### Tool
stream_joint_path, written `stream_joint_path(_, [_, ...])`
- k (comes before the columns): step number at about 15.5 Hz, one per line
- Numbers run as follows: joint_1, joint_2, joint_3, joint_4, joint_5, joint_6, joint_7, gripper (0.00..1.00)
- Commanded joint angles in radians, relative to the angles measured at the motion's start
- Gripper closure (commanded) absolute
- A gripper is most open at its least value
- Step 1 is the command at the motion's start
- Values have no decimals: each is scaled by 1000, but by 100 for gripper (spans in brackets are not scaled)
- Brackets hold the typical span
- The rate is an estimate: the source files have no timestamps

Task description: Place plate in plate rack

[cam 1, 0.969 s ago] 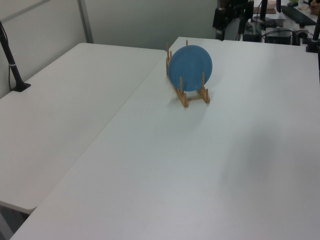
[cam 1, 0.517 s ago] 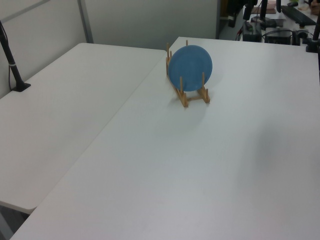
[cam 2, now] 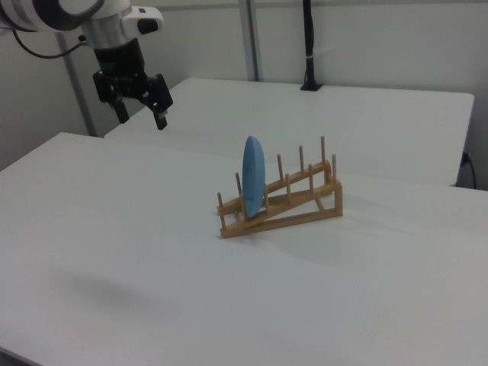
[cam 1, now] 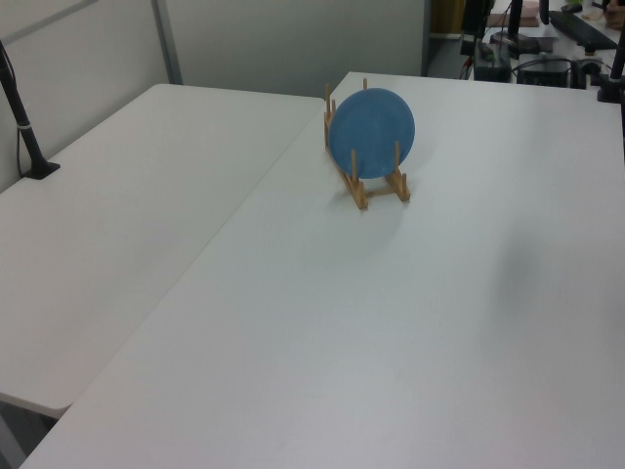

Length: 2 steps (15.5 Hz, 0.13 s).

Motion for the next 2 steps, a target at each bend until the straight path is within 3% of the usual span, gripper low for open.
stream_joint_path(1, [7, -27, -12, -21, 32, -11, -31, 0])
stream_joint_path(2, [9, -27, -12, -21, 32, -11, -31, 0])
